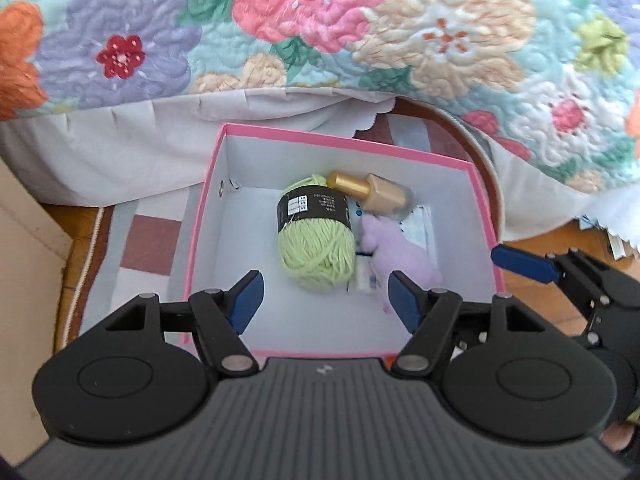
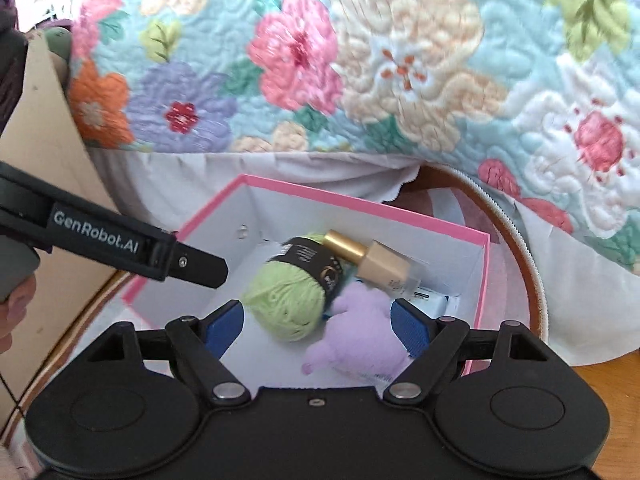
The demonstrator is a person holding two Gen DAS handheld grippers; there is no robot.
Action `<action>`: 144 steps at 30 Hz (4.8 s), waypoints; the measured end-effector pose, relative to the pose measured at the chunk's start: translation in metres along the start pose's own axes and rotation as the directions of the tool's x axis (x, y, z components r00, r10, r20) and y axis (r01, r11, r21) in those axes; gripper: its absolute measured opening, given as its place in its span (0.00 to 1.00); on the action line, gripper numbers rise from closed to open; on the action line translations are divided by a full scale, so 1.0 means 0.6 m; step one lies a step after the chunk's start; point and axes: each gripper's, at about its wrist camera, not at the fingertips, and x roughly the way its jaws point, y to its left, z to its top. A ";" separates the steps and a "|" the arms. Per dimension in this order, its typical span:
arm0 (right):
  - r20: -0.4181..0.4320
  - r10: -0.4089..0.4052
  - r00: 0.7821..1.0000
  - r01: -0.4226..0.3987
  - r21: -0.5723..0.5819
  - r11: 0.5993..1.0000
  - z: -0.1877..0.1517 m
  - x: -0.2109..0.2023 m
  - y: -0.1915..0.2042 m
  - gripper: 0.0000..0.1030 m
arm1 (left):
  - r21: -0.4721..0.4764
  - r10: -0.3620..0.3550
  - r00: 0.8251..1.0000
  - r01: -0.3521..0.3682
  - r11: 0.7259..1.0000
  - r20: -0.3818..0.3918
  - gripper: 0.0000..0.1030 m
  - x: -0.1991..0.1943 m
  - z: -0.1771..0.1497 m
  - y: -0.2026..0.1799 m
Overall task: Organize objects
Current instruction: 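Open the left tool and withdraw it from the box, then move the open left tool toward the clear plastic floss box, then close the left tool on the clear plastic floss box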
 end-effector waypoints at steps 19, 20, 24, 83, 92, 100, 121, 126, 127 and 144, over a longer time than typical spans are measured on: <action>-0.029 0.074 0.997 -0.077 -0.090 0.993 0.007 -0.221 0.070 0.82 | 0.074 0.090 0.996 -0.092 0.993 0.028 0.72 -0.230 -0.083 -0.044; -0.027 0.076 0.997 -0.078 -0.100 0.992 0.002 -0.231 0.074 0.82 | 0.081 0.096 0.995 -0.098 0.992 0.030 0.72 -0.237 -0.091 -0.049; -0.021 0.107 0.994 -0.109 -0.125 0.986 -0.014 -0.272 0.081 0.82 | 0.124 0.111 0.993 -0.116 0.985 0.050 0.73 -0.271 -0.126 -0.075; 0.051 -0.020 0.999 0.007 0.234 0.972 -0.382 -0.053 -0.101 0.85 | 0.232 -0.125 0.991 0.133 0.964 -0.051 0.53 0.176 -0.251 -0.247; 0.046 0.032 0.998 -0.044 0.297 0.954 -0.387 -0.048 -0.122 0.85 | 0.259 -0.109 0.991 0.127 0.958 -0.083 0.53 0.188 -0.259 -0.262; 0.034 0.018 0.999 -0.023 0.126 0.992 -0.393 -0.056 -0.092 0.73 | 0.164 -0.067 0.975 0.103 0.981 -0.211 0.52 0.159 -0.290 -0.257; 0.016 -0.090 0.996 0.089 0.014 0.996 -0.404 -0.049 -0.038 0.90 | -0.150 -0.196 0.980 0.188 0.971 -0.041 0.50 0.141 -0.351 -0.144; 0.011 -0.073 0.997 0.073 0.003 0.997 -0.399 -0.041 -0.038 0.91 | -0.153 -0.239 0.970 0.231 0.961 -0.038 0.45 0.144 -0.359 -0.148; 0.004 -0.069 0.998 0.069 -0.006 0.998 -0.395 -0.038 -0.037 0.91 | -0.150 -0.234 0.972 0.227 0.962 -0.034 0.45 0.145 -0.359 -0.151; -0.010 -0.112 0.994 0.112 -0.028 0.993 -0.392 -0.053 -0.012 0.77 | -0.162 -0.254 0.965 0.242 0.957 -0.058 0.44 0.139 -0.370 -0.137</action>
